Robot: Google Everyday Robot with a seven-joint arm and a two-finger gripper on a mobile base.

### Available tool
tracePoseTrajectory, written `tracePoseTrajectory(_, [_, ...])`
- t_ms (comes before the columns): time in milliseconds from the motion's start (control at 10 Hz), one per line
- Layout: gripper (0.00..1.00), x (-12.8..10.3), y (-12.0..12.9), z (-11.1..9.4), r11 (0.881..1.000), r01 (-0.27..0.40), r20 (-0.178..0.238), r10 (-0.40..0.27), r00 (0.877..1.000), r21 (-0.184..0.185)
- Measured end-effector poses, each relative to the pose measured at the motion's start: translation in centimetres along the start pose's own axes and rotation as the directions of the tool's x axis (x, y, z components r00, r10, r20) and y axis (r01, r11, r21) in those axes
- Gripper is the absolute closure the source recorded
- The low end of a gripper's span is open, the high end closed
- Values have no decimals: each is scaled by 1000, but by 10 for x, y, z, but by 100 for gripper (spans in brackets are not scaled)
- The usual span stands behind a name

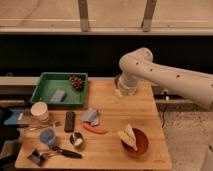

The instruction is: Place grapes in tray

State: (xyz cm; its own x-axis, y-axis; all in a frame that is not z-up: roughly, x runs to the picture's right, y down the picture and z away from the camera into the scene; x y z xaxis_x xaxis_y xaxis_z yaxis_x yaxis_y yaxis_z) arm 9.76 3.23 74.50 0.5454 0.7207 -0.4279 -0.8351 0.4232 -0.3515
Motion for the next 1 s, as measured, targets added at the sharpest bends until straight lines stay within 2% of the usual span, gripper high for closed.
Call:
tracePoseTrajectory(100, [38, -26, 6, -2, 999, 51, 14, -51, 999, 9])
tracePoseTrajectory(200, [38, -49, -2, -3, 997, 76, 24, -76, 997, 17])
tracePoseTrajectory(300, [38, -67, -10, -4, 996, 83, 41, -83, 996, 15])
tracePoseTrajectory(400, [38, -92, -17, -3, 996, 92, 71, -91, 993, -4])
tracePoseTrajectory(600, [38, -152, -15, 1, 989, 117, 150, -103, 983, -85])
tracePoseTrajectory(700, [38, -167, -15, 3, 985, 123, 175, -101, 979, -120])
tracePoseTrajectory(800, [38, -193, -13, 7, 973, 151, 212, -113, 971, -172])
tracePoseTrajectory(1000, [38, -215, -6, 11, 959, 186, 245, -132, 961, -213])
